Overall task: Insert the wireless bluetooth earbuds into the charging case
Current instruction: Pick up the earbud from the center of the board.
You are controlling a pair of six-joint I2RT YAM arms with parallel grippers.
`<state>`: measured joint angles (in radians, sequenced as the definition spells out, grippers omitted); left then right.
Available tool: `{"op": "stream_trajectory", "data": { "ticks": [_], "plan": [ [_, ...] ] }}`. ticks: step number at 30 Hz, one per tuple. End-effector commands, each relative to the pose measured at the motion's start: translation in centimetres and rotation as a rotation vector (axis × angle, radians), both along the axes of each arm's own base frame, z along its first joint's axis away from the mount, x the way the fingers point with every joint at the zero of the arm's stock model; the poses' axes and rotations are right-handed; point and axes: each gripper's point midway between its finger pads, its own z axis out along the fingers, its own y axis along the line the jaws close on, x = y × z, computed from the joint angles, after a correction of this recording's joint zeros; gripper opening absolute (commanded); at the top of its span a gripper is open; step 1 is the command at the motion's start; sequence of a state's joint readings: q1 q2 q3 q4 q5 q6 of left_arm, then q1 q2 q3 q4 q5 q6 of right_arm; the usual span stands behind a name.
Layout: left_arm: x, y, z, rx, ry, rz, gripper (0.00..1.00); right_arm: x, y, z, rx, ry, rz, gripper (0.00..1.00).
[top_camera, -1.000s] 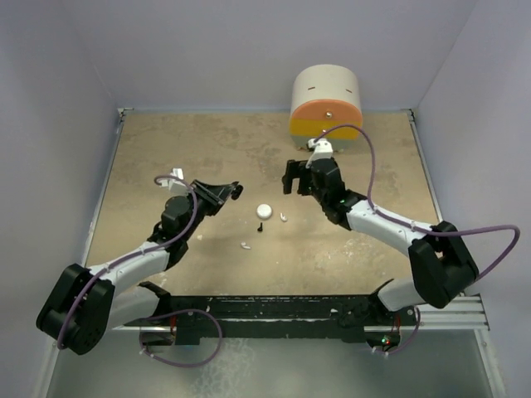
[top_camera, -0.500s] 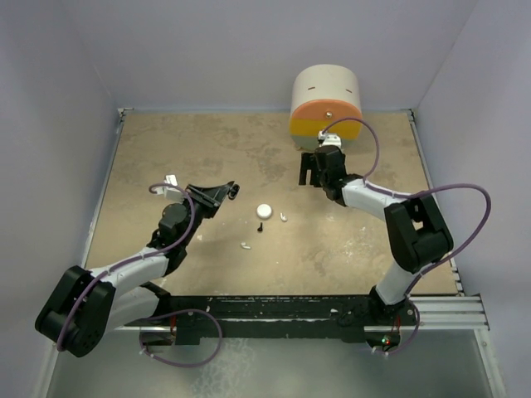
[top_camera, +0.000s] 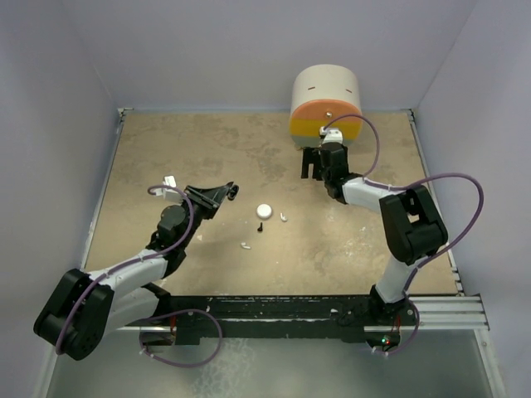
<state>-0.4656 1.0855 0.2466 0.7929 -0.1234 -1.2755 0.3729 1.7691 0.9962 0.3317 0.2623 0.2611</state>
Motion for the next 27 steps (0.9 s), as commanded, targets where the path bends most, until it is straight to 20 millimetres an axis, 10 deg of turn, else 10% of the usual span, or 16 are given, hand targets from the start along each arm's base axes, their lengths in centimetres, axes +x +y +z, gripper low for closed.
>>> {"op": "stream_trajectory", "data": {
  "ticks": [1,27],
  "plan": [
    [0.0,0.2,1.8,-0.039,-0.061,0.009,0.00,1.4,0.8,1.1,0.041,-0.088,0.012,0.92],
    [-0.1,0.8,1.7,-0.023,-0.060,0.033,0.00,3.8,1.1,-2.5,0.136,-0.036,-0.056,0.92]
  ]
}}
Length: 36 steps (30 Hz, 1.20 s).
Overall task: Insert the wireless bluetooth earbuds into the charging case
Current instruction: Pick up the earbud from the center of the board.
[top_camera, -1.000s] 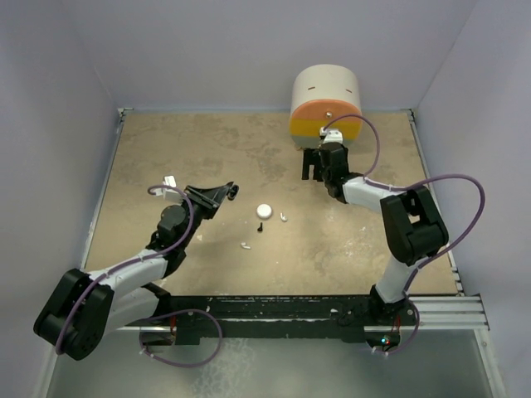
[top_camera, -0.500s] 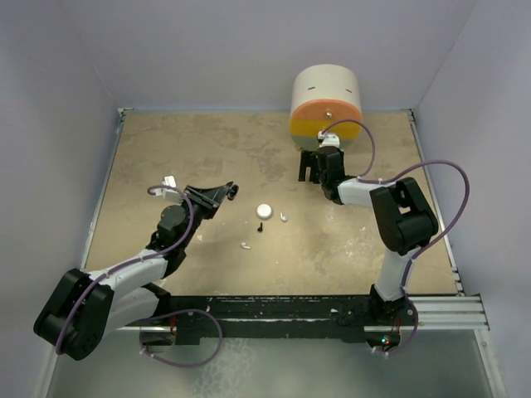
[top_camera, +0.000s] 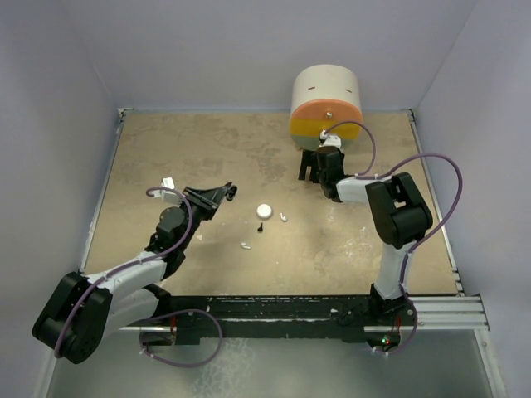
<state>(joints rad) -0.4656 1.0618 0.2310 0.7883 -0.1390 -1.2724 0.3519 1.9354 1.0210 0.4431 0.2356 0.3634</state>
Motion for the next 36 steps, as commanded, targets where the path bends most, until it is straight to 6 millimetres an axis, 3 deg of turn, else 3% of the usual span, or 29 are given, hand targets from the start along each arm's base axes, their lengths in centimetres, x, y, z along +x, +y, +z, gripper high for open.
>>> {"op": "stream_trajectory", "data": {
  "ticks": [1,14,36],
  "plan": [
    [0.1,0.3,1.7,-0.024,-0.054,0.017,0.00,2.1,0.6,2.2,0.044,-0.077,-0.004,0.92],
    [0.3,0.4,1.4,-0.019,-0.050,0.021,0.00,2.6,1.5,1.4,0.043,-0.061,0.049,0.91],
    [0.1,0.4,1.5,-0.026,-0.053,0.021,0.00,1.3,1.8,1.5,0.044,-0.066,0.096,0.88]
  ]
}}
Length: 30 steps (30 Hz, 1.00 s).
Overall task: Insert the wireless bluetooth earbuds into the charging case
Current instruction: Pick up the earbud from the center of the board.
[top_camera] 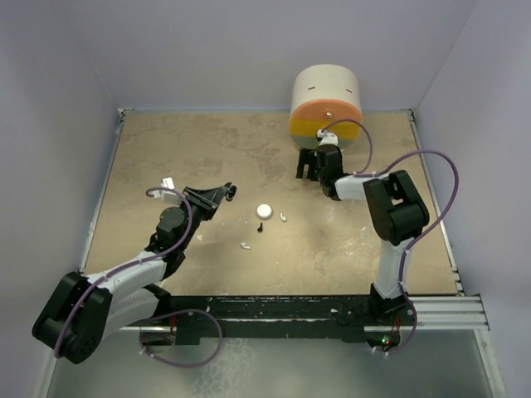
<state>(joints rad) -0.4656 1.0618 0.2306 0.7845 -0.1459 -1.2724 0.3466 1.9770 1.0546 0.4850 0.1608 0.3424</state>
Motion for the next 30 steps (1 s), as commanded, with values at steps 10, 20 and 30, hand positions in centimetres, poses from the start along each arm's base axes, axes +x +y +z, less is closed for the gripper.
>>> {"op": "stream_trajectory", "data": {
  "ticks": [10,20,30],
  "plan": [
    [-0.1,0.4,1.6,-0.029,-0.056,0.016,0.00,-0.8,0.9,1.5,0.015,-0.041,0.049,0.87],
    [-0.2,0.5,1.7,-0.033,-0.058,0.017,0.00,-1.7,1.6,1.3,0.015,-0.032,0.064,0.86],
    [-0.2,0.6,1.8,-0.031,-0.061,0.021,0.00,-1.9,1.2,1.0,0.012,-0.010,0.008,0.86]
  ]
}}
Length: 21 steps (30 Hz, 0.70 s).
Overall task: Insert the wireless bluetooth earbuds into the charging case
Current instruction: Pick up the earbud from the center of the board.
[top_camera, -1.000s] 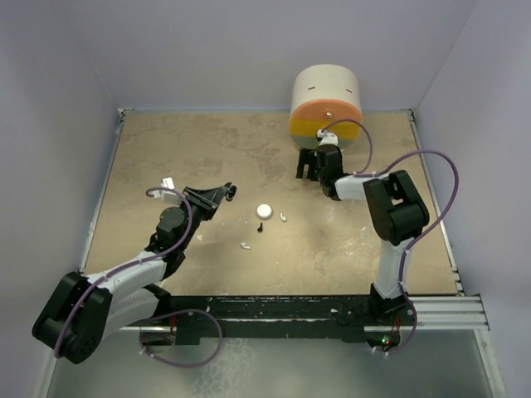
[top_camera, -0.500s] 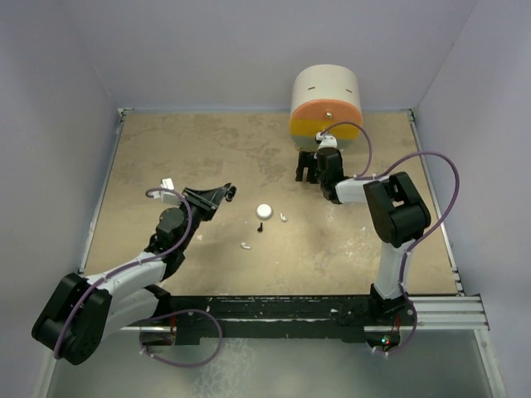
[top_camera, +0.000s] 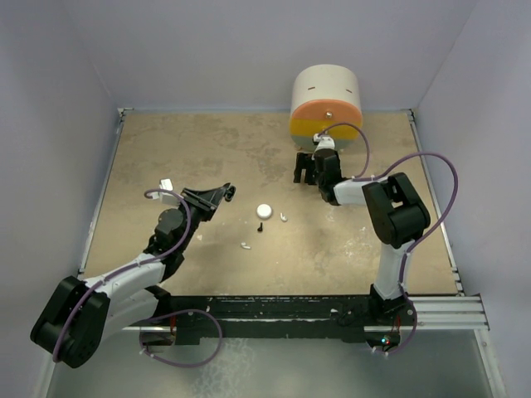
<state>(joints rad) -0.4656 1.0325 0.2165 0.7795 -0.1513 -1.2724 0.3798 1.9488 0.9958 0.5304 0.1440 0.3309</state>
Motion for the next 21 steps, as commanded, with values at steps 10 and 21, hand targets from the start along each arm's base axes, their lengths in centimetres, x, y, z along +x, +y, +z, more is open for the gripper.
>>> {"op": "stream_trajectory", "data": {
  "ticks": [10,21],
  "plan": [
    [0.2,0.2,1.6,-0.025,-0.051,0.013,0.00,0.0,-2.4,0.3,-0.072,0.044,-0.152,0.82],
    [0.3,0.2,1.5,-0.024,-0.047,0.013,0.00,0.5,-2.9,-0.7,-0.183,0.079,-0.166,0.70]
  ]
}}
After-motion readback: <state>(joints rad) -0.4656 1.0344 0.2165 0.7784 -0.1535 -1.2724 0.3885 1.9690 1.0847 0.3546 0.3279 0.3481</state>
